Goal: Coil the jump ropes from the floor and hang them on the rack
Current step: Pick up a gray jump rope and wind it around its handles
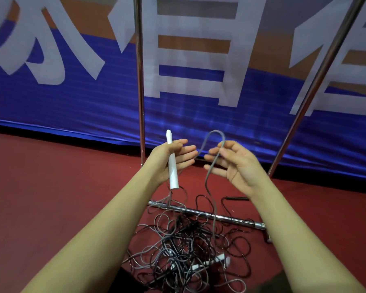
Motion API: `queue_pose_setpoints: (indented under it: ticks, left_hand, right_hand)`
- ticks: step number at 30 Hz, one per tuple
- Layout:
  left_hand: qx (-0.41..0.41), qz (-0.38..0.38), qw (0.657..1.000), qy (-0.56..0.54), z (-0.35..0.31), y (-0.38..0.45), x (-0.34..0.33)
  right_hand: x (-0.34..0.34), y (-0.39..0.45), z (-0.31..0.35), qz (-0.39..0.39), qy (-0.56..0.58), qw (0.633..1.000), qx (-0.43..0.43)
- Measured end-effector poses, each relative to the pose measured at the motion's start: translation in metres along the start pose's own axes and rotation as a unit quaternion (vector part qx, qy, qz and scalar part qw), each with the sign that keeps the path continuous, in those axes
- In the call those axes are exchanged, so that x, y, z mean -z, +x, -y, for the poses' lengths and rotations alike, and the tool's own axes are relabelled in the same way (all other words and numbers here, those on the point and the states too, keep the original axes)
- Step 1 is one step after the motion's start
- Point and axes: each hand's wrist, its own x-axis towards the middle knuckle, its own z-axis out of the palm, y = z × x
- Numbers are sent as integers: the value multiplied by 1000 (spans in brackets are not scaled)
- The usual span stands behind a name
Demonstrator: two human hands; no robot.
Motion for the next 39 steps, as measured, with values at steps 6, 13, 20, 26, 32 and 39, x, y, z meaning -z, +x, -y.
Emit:
queue_pose_setpoints:
  ticks: [6,13,20,26,32,39]
  left_hand:
    - [82,116,972,187,10,-13,-10]
    - [-9,93,975,200,19,-11,-17]
    - [-56,67,982,167,12,-8,-20]
    - [-103,-16,994,31,-1,1,-15]
    - [-101,-45,994,-18,-5,8,-4]
    - [-7,12,989,144,10,4,-4]
  right_hand:
    - [4,3,11,-75,174,979,69]
    - [7,6,6,-113,243,959,90]
    - [15,9,-5,-122,71,989,37]
    - [10,5,-23,16,-263,960,-94]
    - [4,3,-23,36,-283,953,-103]
    - [4,7,-4,-65,34,997,1]
